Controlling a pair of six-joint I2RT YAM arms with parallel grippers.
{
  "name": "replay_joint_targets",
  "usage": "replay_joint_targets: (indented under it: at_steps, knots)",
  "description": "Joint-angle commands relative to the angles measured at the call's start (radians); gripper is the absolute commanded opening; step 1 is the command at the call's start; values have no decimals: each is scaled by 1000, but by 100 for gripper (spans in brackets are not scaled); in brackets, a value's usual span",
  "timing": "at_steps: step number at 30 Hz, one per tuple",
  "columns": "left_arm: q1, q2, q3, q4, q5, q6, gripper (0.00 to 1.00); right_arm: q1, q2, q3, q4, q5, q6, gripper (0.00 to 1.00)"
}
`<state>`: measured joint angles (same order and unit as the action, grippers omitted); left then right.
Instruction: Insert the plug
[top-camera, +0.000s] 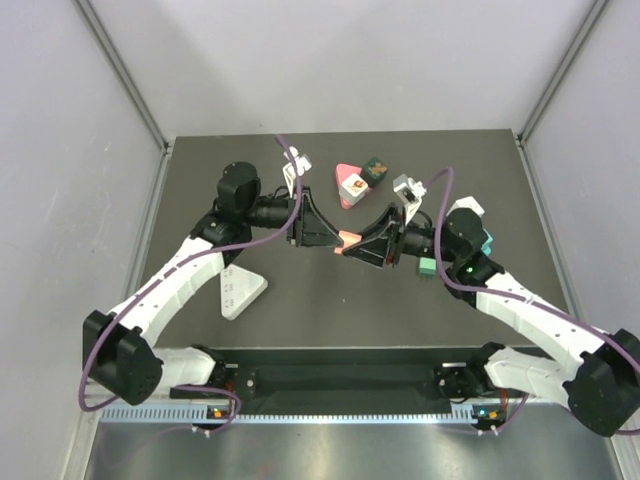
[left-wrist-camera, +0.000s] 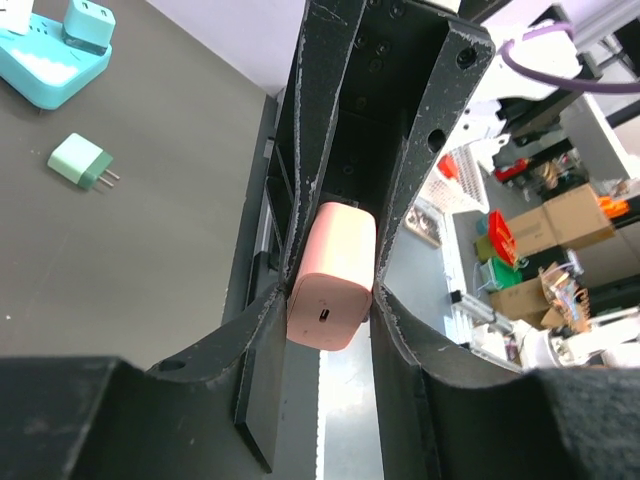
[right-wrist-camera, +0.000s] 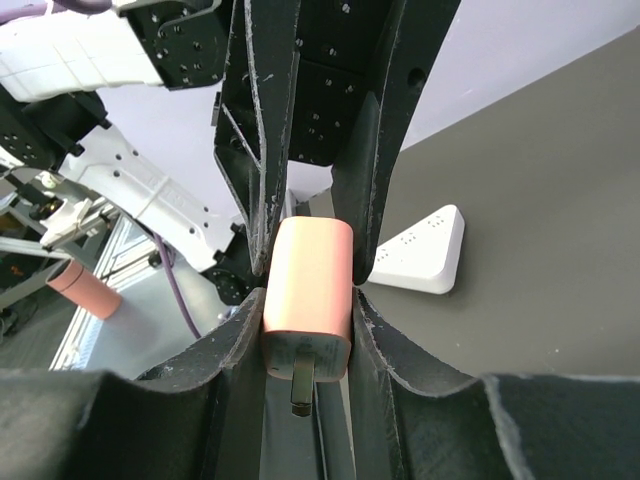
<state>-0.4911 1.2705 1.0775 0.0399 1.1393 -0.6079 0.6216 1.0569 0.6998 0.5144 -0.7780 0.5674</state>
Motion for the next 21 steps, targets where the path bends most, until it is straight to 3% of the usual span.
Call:
replay_joint_targets:
  at_steps: [1,2,4,8,11,15,18,19,21]
  knots:
    - [-21,-31,-19,198,39,-154,0,1,28,18,78,19,-17,12]
    - [-21,-30,-27,222,36,-164,0,1,31,23,64,26,-21,23]
    - [-20,-26,-27,201,27,-161,0,-3,34,23,44,36,-21,28]
    - [-17,-33,7,-1,-38,-43,0,-40,11,20,18,48,-14,69]
    - [8,-57,21,-176,-98,39,0,-68,-20,10,-10,57,-15,81]
    - [91,-74,48,-406,-159,97,0,-91,-54,-8,-39,80,-11,91]
    - [201,-73,122,-614,-286,198,0,-94,-61,-13,-68,95,-15,93]
    - [229,-66,157,-785,-362,300,0,-94,-70,-19,-74,97,-17,93]
    - [259,-31,269,-956,-713,432,0,-97,-92,-29,-89,98,-21,93]
